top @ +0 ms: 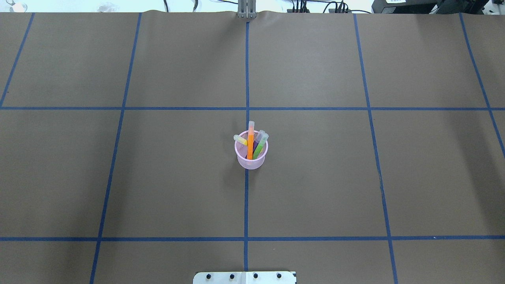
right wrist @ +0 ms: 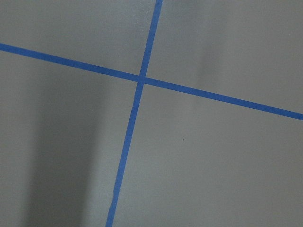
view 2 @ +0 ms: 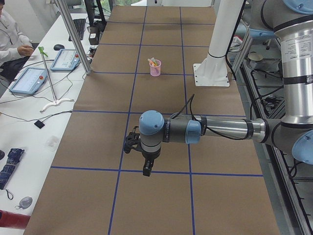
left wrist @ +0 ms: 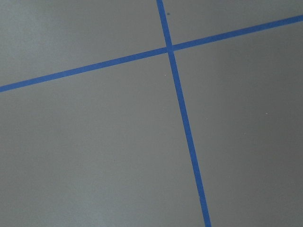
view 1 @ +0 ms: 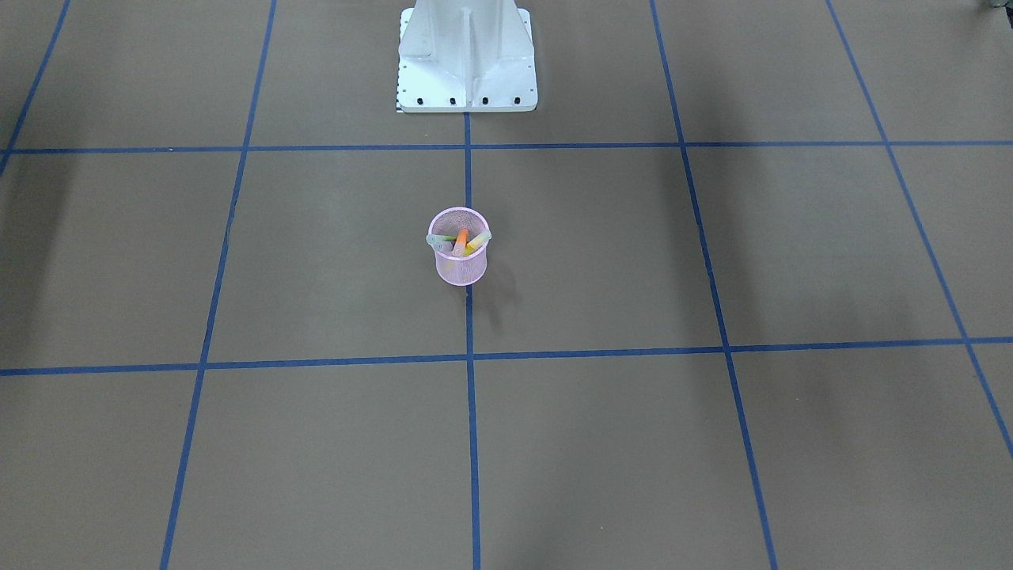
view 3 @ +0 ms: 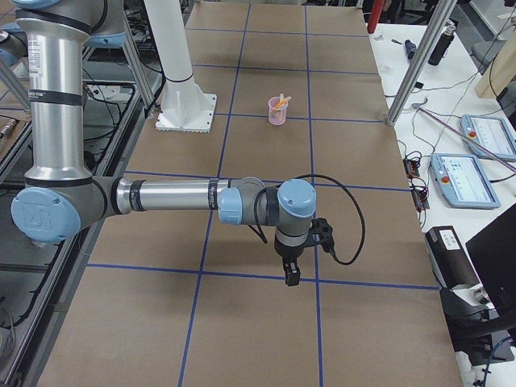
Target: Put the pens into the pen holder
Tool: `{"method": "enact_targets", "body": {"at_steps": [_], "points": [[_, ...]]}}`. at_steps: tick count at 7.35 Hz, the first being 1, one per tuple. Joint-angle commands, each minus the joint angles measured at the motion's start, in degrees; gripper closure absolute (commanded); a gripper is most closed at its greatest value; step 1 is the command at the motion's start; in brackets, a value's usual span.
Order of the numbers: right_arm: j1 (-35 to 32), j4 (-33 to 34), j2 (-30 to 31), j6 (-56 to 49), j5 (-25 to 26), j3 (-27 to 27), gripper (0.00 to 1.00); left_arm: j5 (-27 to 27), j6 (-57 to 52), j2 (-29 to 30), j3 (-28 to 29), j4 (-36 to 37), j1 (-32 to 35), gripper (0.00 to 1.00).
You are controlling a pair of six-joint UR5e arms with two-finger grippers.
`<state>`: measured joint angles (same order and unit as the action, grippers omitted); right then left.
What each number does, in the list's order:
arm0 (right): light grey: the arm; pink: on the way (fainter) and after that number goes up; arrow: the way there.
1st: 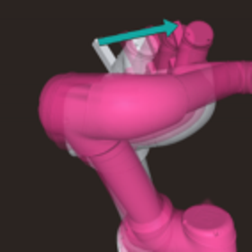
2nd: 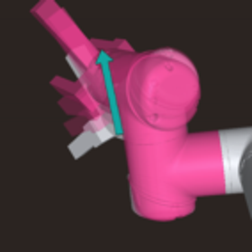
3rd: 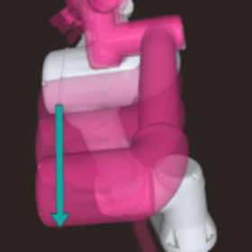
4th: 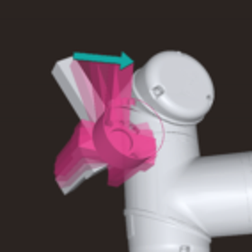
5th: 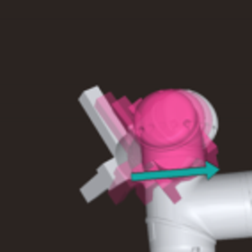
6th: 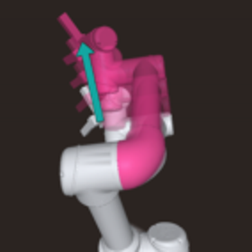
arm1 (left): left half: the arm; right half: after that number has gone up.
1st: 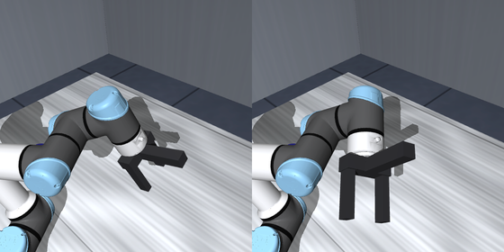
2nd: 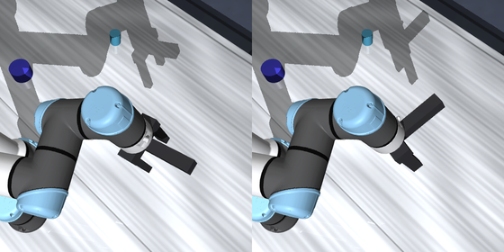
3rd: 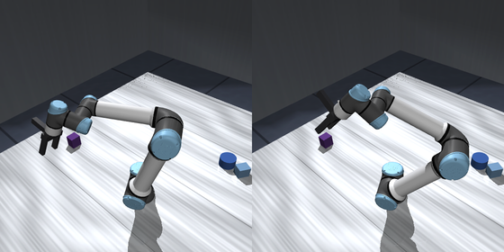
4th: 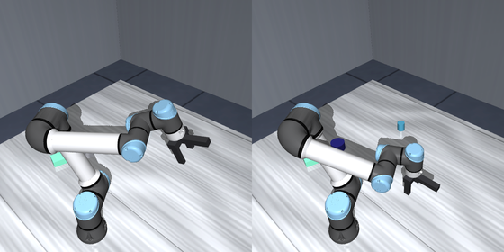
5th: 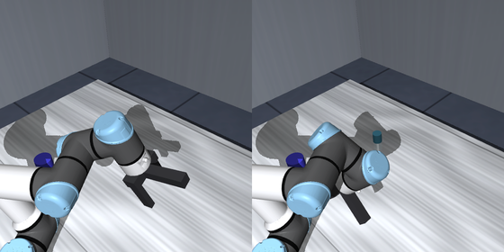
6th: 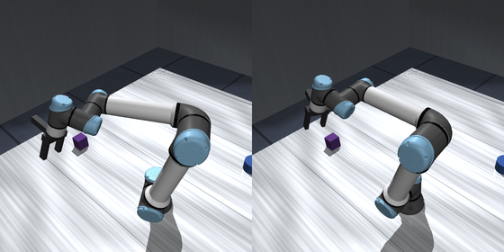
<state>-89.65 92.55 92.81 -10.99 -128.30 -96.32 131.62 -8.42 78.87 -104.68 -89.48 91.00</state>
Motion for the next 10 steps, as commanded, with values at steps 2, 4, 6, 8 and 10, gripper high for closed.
{"method": "enact_targets", "body": {"at_steps": [2,4,6,8,10], "points": [[0.0,-0.1,0.1,-0.1,0.0,-0.1,0.00,0.2,3.1,-0.6,-0.2,-0.4,0.0,0.00],[0.0,-0.3,2.2,-0.2,0.4,2.5,0.00,0.2,3.3,0.1,1.2,-0.4,0.0,0.00],[0.0,-0.5,2.6,-0.3,0.5,1.2,0.00,0.2,3.1,-0.2,0.9,-0.3,0.0,0.00],[0.0,-0.5,2.3,-0.1,0.4,0.9,0.00,0.2,3.1,-0.6,0.8,-0.5,-0.1,0.00],[0.0,-0.5,2.2,0.0,0.3,0.4,0.00,0.2,3.1,-0.6,0.5,-0.5,0.0,0.00]]}}
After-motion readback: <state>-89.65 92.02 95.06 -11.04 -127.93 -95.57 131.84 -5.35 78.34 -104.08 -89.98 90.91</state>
